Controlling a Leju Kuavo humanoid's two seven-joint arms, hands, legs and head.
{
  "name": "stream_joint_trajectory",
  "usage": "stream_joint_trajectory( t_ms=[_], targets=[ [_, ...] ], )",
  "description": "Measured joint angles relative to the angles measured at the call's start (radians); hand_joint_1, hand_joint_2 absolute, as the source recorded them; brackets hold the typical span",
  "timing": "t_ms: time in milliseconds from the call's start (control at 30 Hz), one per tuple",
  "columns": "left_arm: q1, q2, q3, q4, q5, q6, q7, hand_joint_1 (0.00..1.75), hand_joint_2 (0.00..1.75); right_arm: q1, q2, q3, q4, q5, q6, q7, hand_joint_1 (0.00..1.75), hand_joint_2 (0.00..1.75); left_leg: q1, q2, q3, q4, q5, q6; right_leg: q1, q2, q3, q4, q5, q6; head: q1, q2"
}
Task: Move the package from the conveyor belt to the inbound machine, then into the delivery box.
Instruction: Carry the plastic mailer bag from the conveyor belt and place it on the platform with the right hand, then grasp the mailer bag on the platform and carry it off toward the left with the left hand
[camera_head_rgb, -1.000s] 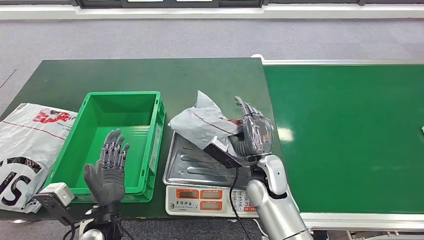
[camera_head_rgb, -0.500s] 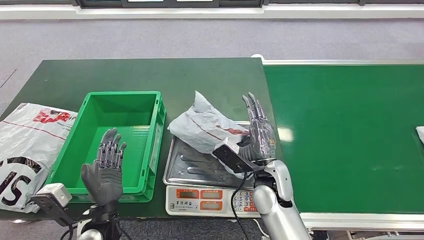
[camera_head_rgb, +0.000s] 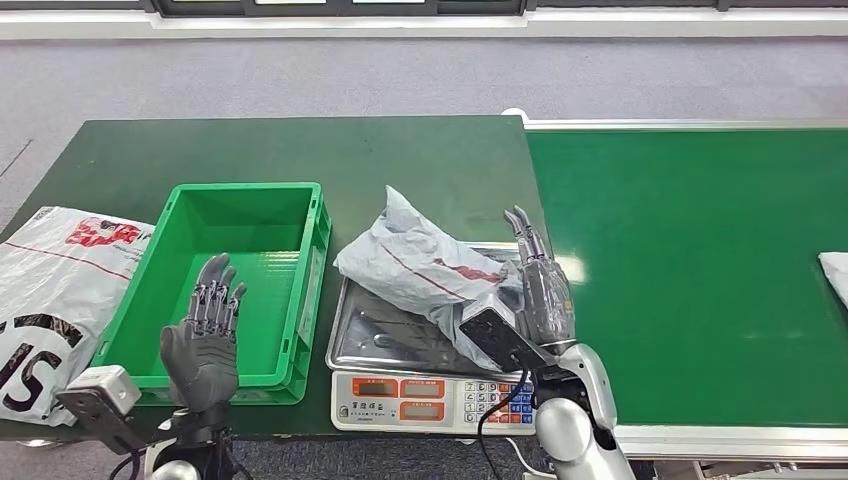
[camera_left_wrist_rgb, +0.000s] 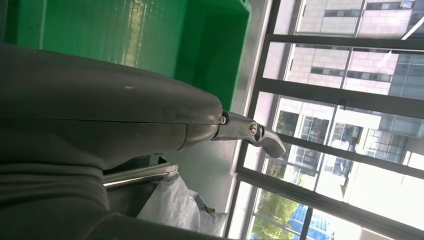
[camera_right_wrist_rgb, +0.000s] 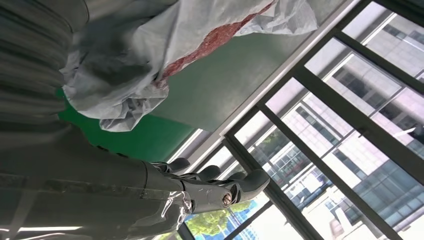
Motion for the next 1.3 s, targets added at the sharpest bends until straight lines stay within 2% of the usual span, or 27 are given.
stream_joint_trajectory(
  t_ms=[300,467,600,700,833,967,1100,1167,1300],
  targets=[
    [0.017,0.009,-0.022,-0.014,-0.095,0.087,0.021,0.0,0.0,0.071,-0.015,-0.06,-0.047,-0.069,-0.001,-0.002,0.0,1.75,0.0,0.0,0.0,0.0,0.0,0.0,0.0,0.0,0.0,0.0,0.0,0.0,0.0,0.0],
    [0.018,0.011,-0.045,-0.01,-0.176,0.157,0.062,0.0,0.0,0.137,-0.02,-0.076,-0.082,-0.083,0.01,-0.004,0.0,1.75,0.0,0.0,0.0,0.0,-0.001,0.0,0.0,0.0,0.0,0.0,0.0,0.0,0.0,0.0],
    [-0.004,0.021,-0.079,0.007,-0.302,0.2,0.075,0.0,0.0,0.188,-0.021,-0.081,-0.131,-0.112,0.035,-0.026,0.0,1.75,0.0,0.0,0.0,0.0,-0.001,0.0,0.0,0.0,0.0,0.0,-0.001,-0.001,0.0,0.0],
    [-0.02,0.027,-0.097,0.02,-0.32,0.204,0.076,0.0,0.0,0.207,-0.021,-0.085,-0.159,-0.129,0.043,-0.041,0.0,1.75,0.0,0.001,0.0,0.0,-0.001,0.0,0.0,0.001,0.0,0.0,-0.001,-0.001,0.0,0.0],
    [-0.062,0.045,-0.122,0.051,-0.368,0.176,0.084,0.0,0.0,0.223,-0.021,-0.093,-0.197,-0.254,0.065,-0.166,0.0,1.75,0.0,0.001,0.001,0.0,-0.001,0.0,0.0,0.0,0.0,0.0,-0.001,-0.001,0.0,0.0],
    [-0.178,0.078,-0.177,0.148,-0.441,0.134,0.104,0.0,0.0,0.227,-0.028,-0.096,-0.246,-0.407,0.136,-0.308,0.0,1.75,0.0,0.0,0.001,0.0,0.0,0.0,0.0,0.0,0.001,0.0,0.0,0.0,0.0,0.0],
    [-0.325,0.104,-0.247,0.291,-0.48,0.115,0.103,0.0,1.75,0.227,-0.045,-0.097,-0.285,-0.541,0.248,-0.439,0.0,1.75,0.0,0.0,0.001,0.001,0.001,0.0,0.0,0.0,0.001,0.0,0.002,0.0,0.0,0.0],
    [-0.424,0.111,-0.298,0.394,-0.539,0.113,0.111,0.0,1.75,0.224,-0.049,-0.097,-0.309,-0.58,0.309,-0.484,0.0,1.75,-0.001,0.0,0.001,0.002,0.002,0.001,0.0,0.0,0.001,0.0,0.002,0.001,0.0,0.0],
    [-0.62,0.107,-0.427,0.601,-0.651,0.127,0.126,0.0,1.75,0.21,-0.05,-0.097,-0.34,-0.59,0.379,-0.492,0.0,1.75,-0.001,0.0,0.001,0.002,0.003,0.001,0.0,0.0,0.001,0.0,0.004,0.0,0.0,0.0]
  ],
)
